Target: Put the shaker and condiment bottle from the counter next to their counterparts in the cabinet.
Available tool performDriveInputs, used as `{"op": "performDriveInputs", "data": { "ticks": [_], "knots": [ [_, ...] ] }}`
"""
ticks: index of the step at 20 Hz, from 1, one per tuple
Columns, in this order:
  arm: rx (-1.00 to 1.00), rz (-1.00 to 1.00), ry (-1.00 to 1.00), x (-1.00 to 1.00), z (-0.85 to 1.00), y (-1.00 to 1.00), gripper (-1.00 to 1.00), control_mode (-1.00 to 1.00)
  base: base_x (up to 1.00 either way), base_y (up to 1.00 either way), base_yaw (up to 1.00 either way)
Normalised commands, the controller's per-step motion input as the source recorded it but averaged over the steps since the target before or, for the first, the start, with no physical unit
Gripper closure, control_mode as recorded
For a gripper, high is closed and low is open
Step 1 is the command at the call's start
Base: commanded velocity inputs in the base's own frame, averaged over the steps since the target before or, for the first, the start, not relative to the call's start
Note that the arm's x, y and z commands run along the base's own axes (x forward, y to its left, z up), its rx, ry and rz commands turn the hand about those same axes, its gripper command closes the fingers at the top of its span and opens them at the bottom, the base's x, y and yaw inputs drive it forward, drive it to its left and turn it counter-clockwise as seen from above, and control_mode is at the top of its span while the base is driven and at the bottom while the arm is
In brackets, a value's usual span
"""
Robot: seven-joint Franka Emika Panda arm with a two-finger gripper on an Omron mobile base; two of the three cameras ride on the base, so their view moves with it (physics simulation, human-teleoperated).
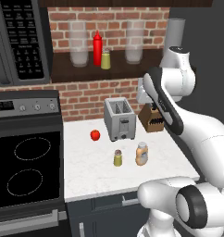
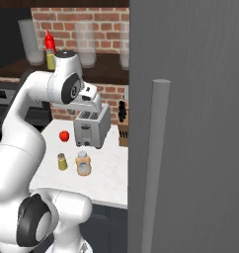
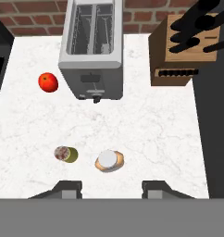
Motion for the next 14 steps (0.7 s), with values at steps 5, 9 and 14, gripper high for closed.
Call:
{"op": "performDriveInputs", "data": {
  "ticks": [5,9,14],
  "knots": [
    [0.0,0.0,-0.02,0.0,0.0,0.0,-1.0,-1.0,0.0,0.0,0.0],
    [0.0,0.0,-0.05,0.0,0.0,0.0,-1.0,-1.0,0.0,0.0,0.0],
    [0.0,0.0,-0.06,0.0,0.0,0.0,-1.0,-1.0,0.0,0.0,0.0]
  ]
}}
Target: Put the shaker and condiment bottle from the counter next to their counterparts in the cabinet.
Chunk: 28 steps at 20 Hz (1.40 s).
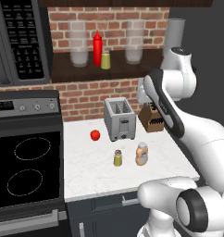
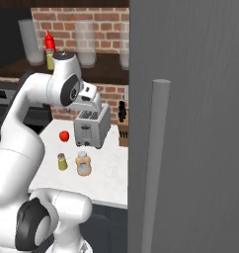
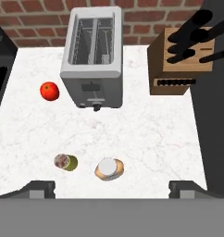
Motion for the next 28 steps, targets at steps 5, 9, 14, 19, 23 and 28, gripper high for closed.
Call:
{"op": "performDriveInputs", "data": {
  "ticks": [5,9,14,19,23,28],
  "knots": [
    [0.0,0.0,-0.06,0.0,0.0,0.0,-1.0,-1.0,0.0,0.0,0.0],
    [0.0,0.0,-0.02,0.0,0.0,0.0,-1.0,-1.0,0.0,0.0,0.0],
    [0.0,0.0,-0.01,0.0,-0.01,0.0,-1.0,-1.0,0.0,0.0,0.0],
    [0.0,0.0,-0.18,-0.15,0.0,0.0,-1.0,-1.0,0.0,0.0,0.0],
    [0.0,0.0,-0.21,-0.21,-0.01,0.0,-1.0,-1.0,0.0,0.0,0.0],
    [0.0,0.0,-0.23,-0.22,-0.02,0.0,-1.0,-1.0,0.0,0.0,0.0]
  ]
}}
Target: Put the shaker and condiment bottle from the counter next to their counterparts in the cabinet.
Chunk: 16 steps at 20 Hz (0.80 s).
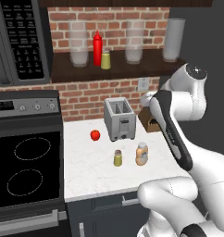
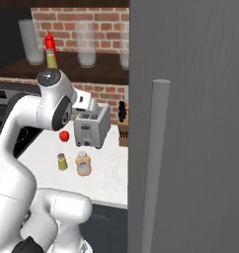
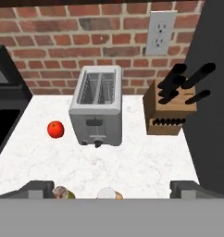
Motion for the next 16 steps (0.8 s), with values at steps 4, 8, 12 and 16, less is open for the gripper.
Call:
{"op": "performDriveInputs", "data": {
  "ticks": [4,8,12,16],
  "knots": [
    [0.0,0.0,-0.22,-0.14,-0.03,0.0,-1.0,-1.0,0.0,0.0,0.0],
    [0.0,0.0,-0.24,-0.15,-0.04,0.0,-1.0,-1.0,0.0,0.0,0.0],
    [0.0,0.0,-0.22,-0.12,-0.05,0.0,-1.0,-1.0,0.0,0.0,0.0],
    [0.0,0.0,-0.19,-0.11,-0.04,0.0,-1.0,-1.0,0.0,0.0,0.0]
  ]
}}
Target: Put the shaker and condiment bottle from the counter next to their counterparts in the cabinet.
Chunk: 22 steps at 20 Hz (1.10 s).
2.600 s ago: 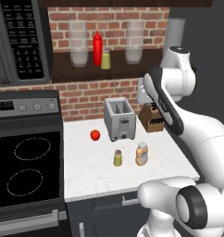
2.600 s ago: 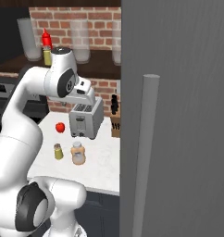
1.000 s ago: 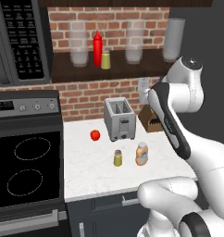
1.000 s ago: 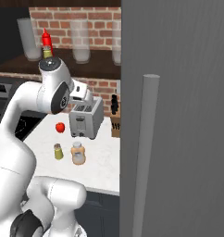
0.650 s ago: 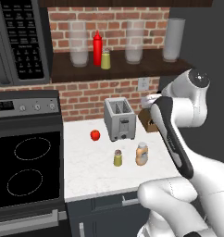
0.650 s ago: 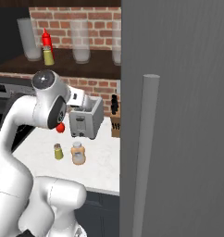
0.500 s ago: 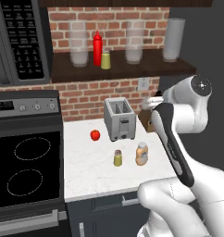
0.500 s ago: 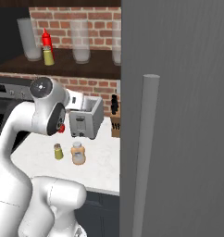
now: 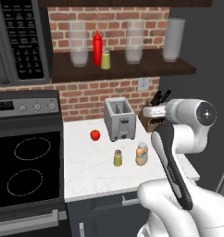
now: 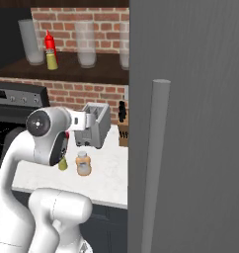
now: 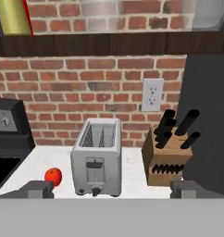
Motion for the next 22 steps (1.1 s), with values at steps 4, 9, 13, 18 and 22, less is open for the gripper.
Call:
{"op": "performDriveInputs", "data": {
  "ticks": [4,9,13,18,22],
  "knots": [
    [0.0,0.0,-0.19,-0.11,-0.09,0.0,-1.0,-1.0,0.0,0.0,0.0],
    [0.0,0.0,-0.19,-0.15,-0.13,0.03,-1.0,-1.0,0.0,0.0,0.0],
    [-0.01,-0.04,-0.19,-0.21,-0.15,0.08,-1.0,-1.0,0.0,0.0,0.0],
    [-0.03,-0.18,-0.13,-0.2,-0.17,0.13,-1.0,-1.0,0.0,0.0,0.0],
    [-0.04,-0.26,-0.1,-0.17,-0.16,0.17,-1.0,-1.0,0.0,0.0,0.0]
  ]
}}
